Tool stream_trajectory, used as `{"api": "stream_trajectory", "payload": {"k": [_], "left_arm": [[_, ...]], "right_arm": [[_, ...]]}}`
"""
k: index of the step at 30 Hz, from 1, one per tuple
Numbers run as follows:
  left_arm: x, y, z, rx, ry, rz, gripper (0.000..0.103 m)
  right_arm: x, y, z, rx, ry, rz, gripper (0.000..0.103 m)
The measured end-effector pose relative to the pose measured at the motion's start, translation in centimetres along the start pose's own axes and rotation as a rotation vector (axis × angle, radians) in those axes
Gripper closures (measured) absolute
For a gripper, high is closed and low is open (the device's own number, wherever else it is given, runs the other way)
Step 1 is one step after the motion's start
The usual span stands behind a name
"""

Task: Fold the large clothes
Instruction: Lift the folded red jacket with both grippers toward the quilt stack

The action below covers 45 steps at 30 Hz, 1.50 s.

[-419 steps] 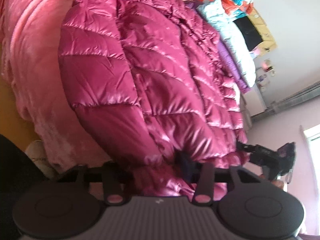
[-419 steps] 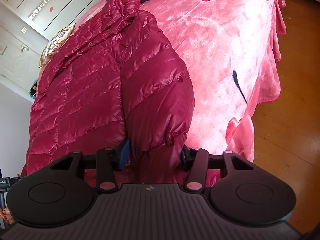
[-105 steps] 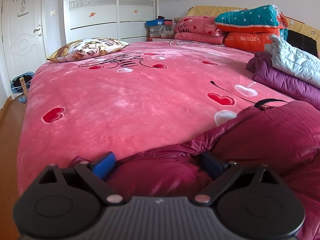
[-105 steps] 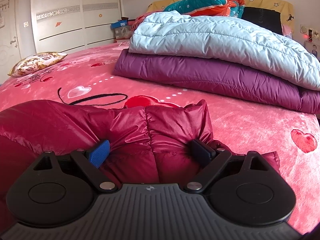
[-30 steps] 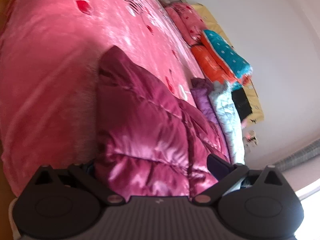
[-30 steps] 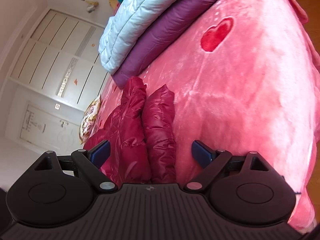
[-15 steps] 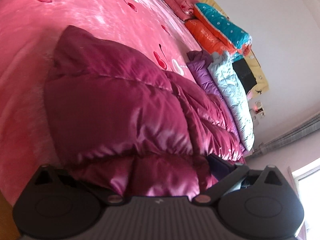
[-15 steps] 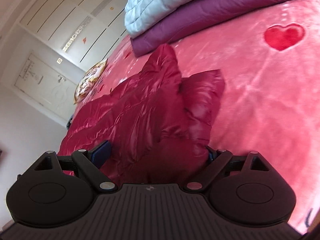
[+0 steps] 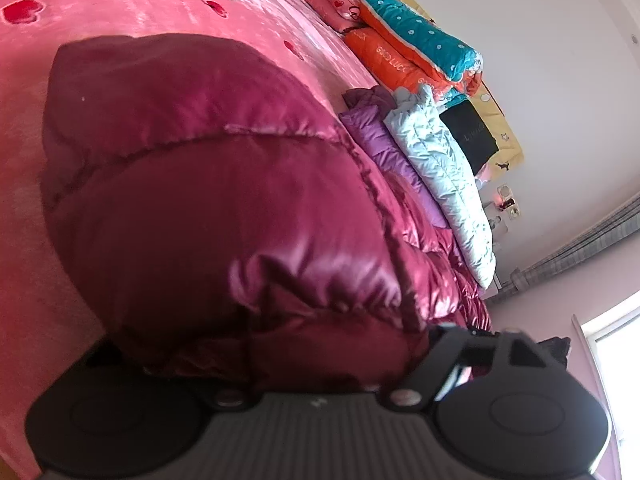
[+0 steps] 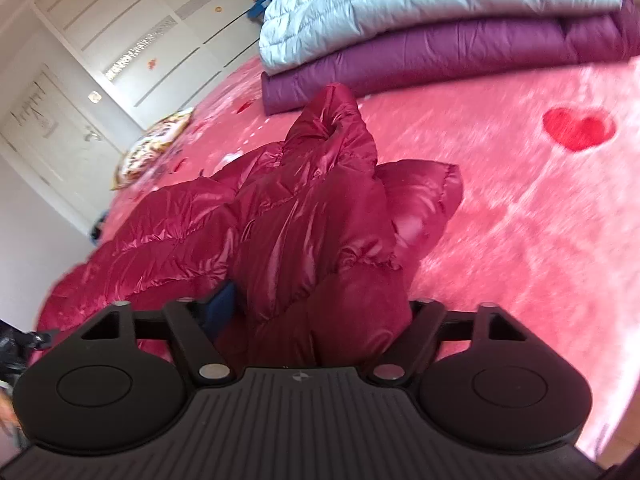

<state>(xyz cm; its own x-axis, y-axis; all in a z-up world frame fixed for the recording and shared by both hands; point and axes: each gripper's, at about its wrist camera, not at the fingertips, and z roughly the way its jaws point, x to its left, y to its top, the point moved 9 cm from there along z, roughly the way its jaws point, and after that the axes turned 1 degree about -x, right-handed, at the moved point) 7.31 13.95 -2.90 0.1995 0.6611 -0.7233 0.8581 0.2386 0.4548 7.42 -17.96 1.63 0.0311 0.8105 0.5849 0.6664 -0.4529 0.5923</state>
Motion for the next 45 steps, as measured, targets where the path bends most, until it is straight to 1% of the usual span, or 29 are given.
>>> {"api": "stream_trajectory", "payload": {"k": [1,2,3,4,5,7,10,14,16,19,21,22,27,29,32,35,37,39,41,42,44,45], "left_arm": [[-0.4,0.0,0.0,0.001,0.005,0.009,0.031],[-0.8,0.1,-0.1,0.000,0.014,0.021,0.034],[-1.1,0.1,-0.2,0.000,0.021,0.031,0.039],[-1.6,0.1,-0.3,-0.003,0.026,0.043,0.044],[-2.0,0.1,-0.5,-0.006,0.026,0.054,0.047],[-3.1,0.2,-0.8,-0.012,0.025,0.078,0.055],[-4.7,0.1,-1.2,-0.022,0.026,0.117,0.062],[-6.6,0.0,-1.7,-0.029,0.002,0.131,0.066],[-7.8,0.0,-2.0,-0.034,-0.005,0.146,0.068],[-9.8,0.7,-2.7,-0.052,-0.026,0.170,0.069],[-11.5,1.5,-3.4,-0.077,-0.045,0.196,0.069],[-12.4,2.2,-3.8,-0.098,-0.038,0.226,0.069],[-18.3,5.8,-5.2,-0.157,-0.084,0.321,0.069],[-21.1,7.5,-5.1,-0.180,-0.100,0.371,0.069],[-25.8,10.5,-3.9,-0.207,-0.125,0.434,0.069],[-30.2,14.2,-1.4,-0.236,-0.132,0.504,0.069],[-32.8,16.5,0.6,-0.254,-0.139,0.555,0.068],[-34.8,18.9,3.2,-0.272,-0.147,0.595,0.068],[-36.3,21.5,6.9,-0.277,-0.155,0.616,0.067],[-36.7,22.1,8.4,-0.275,-0.151,0.624,0.066],[-37.0,23.2,11.5,-0.263,-0.129,0.632,0.066],[-37.1,24.0,13.9,-0.251,-0.110,0.639,0.066]], "right_arm": [[0.4,0.1,-0.3,-0.013,-0.030,-0.019,0.031],[0.8,0.2,-0.6,-0.030,-0.056,-0.038,0.035],[1.1,0.2,-1.0,-0.046,-0.080,-0.055,0.041],[1.5,0.3,-1.2,-0.061,-0.102,-0.072,0.045],[1.8,0.3,-1.6,-0.078,-0.128,-0.094,0.047],[2.5,0.2,-2.4,-0.110,-0.189,-0.142,0.052],[3.6,0.1,-4.1,-0.174,-0.263,-0.208,0.057],[4.5,0.1,-7.7,-0.269,-0.328,-0.255,0.061],[5.4,0.2,-9.3,-0.319,-0.360,-0.284,0.063],[7.1,0.0,-12.4,-0.392,-0.405,-0.342,0.065],[8.0,-0.2,-14.3,-0.434,-0.429,-0.366,0.065],[8.2,0.0,-15.3,-0.458,-0.441,-0.372,0.065],[9.8,2.0,-19.6,-0.584,-0.478,-0.384,0.065],[10.3,3.5,-21.2,-0.635,-0.486,-0.387,0.066],[10.7,6.2,-23.9,-0.711,-0.500,-0.387,0.065],[10.2,10.2,-25.4,-0.775,-0.512,-0.367,0.065],[9.2,13.4,-25.8,-0.810,-0.518,-0.354,0.066],[8.0,17.2,-25.7,-0.846,-0.535,-0.347,0.065],[6.3,20.9,-25.2,-0.869,-0.537,-0.314,0.065],[5.4,22.7,-25.0,-0.878,-0.542,-0.301,0.065],[3.2,26.1,-23.8,-0.894,-0.574,-0.297,0.065],[2.1,27.5,-23.2,-0.893,-0.587,-0.292,0.065]]}}
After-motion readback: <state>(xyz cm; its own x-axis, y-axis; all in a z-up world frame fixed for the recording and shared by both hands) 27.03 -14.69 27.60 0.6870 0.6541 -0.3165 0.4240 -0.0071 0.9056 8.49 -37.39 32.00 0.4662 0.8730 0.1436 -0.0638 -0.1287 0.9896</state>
